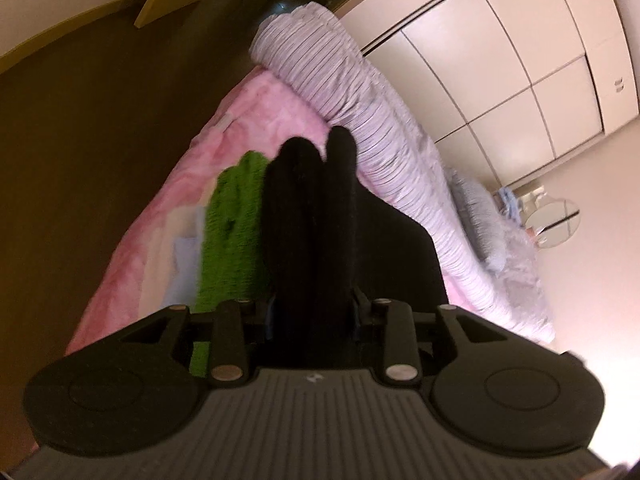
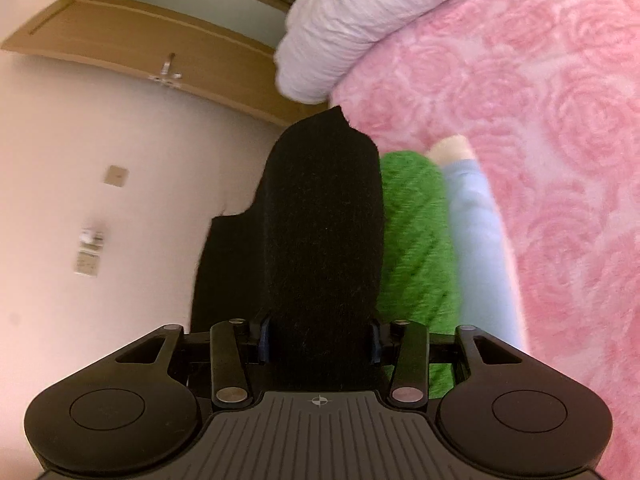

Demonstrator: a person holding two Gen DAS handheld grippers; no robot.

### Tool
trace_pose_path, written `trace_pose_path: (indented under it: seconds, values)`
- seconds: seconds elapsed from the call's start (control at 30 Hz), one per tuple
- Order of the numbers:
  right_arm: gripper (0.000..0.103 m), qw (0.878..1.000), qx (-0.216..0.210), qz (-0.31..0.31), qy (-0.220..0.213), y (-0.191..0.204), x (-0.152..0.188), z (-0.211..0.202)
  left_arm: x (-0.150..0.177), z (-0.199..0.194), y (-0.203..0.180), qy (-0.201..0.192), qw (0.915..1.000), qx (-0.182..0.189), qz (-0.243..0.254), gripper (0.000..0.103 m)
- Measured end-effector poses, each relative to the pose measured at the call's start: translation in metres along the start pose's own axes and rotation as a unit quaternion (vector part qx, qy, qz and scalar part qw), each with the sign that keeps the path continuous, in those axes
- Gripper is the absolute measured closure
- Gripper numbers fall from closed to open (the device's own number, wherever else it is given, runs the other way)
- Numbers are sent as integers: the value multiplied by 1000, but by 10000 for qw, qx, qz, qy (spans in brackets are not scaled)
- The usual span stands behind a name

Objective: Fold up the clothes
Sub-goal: 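Lift the folded black garment with both grippers and carry it toward the towel stack, then lower the garment onto the green towel and open both grippers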

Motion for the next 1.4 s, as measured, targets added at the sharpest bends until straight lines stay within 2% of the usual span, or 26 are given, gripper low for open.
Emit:
trace_pose_path:
  seconds: [0.07,0.13,0.27,0.3,0.37,0.43,0.47,0.53,0.6,0.67,0.73,0.8,1.07,1.3,1.4]
  values:
    - [52,9996,258,-108,32,-3,5,4,1,5,7,9,10000,-39,34,70]
    - [50,9989,338,-319,113,2,5,5,-1,4,9,-13,10000,-31,-42,70]
    - [47,9936,539,-907,412,18,-1,-7,-1,-17,2,-231,9989,-397,50,71]
    - [47,9919,603,-1054,369,20,-1,-15,0,-26,-1,-355,9980,-511,60,73]
    - [47,9875,743,-1371,215,22,-4,-33,4,-47,-11,-597,9956,-712,80,82]
    - [48,9809,832,-1754,89,28,-4,-52,15,-67,-29,-698,9945,-737,247,85]
    - [51,9774,887,-1915,105,30,-3,-59,22,-72,-39,-681,9947,-676,378,85]
    - [75,9724,923,-2113,357,33,7,-60,35,-68,-51,-541,9942,-643,666,86]
    - [82,9730,789,-2109,514,34,18,-54,45,-53,-52,-398,9923,-801,857,87]
    - [83,9722,827,-2134,501,37,27,-46,47,-37,-37,-354,9891,-1156,846,94]
    - [83,9698,883,-2215,520,42,29,-39,44,-31,-20,-493,9864,-1372,758,97]
    - [83,9672,873,-2321,541,47,29,-34,42,-33,-10,-524,9882,-1324,568,96]
    - [83,9481,1218,-2865,651,56,36,-4,36,-31,3,-585,9871,-1390,541,95]
    - [83,9613,1004,-2451,763,49,29,-18,37,-30,4,-626,9859,-1443,572,95]
    - [81,9547,1126,-2641,785,55,34,-9,34,-29,10,-667,9856,-1457,538,95]
Point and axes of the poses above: each gripper's, at about its wrist camera, not at the fingertips, and z roughly the way its jaws point, y to its left, x to its underside, the point moved 7 cm from there along z, roughly the way its jaws point, and after that the axes turned 15 degrees about -z, right-handed, at the moved point
